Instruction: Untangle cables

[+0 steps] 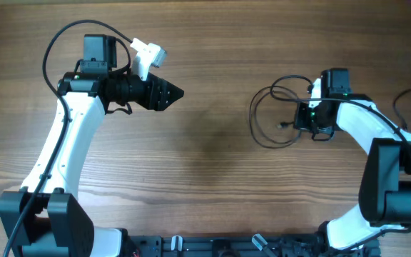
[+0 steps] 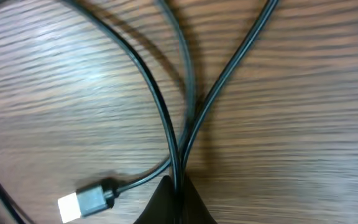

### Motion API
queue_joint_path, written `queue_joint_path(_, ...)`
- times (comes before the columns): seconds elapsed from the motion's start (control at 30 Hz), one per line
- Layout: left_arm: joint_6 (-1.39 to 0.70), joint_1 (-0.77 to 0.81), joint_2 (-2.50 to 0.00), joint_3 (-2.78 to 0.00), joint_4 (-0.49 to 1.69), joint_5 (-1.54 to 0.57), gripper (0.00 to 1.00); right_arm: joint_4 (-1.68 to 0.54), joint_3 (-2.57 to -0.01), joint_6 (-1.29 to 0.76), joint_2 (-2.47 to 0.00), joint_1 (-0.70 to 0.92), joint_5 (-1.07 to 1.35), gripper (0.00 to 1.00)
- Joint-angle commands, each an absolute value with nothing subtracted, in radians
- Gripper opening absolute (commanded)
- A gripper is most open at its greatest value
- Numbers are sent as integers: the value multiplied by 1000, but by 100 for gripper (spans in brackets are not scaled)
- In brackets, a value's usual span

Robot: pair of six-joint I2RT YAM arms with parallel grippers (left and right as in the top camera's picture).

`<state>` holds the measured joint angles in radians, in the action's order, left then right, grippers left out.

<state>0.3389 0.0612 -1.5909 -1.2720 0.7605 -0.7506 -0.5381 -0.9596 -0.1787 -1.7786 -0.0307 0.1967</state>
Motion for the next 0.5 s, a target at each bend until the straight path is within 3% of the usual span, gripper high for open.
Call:
queue_joint_path(0.0,360,65,-1600,-1275,761,-773,71,-553,-998,-187,-1804,5,319,5)
queue_joint_path(0.2,360,65,-1600,-1275,762,-773,71,-714,-1161,-212,-1753,71,323,5)
queue_joint_path(0.47,360,65,-1600,-1275,765,-746,71,-1123,-1485,-179,-1670,76,202,5)
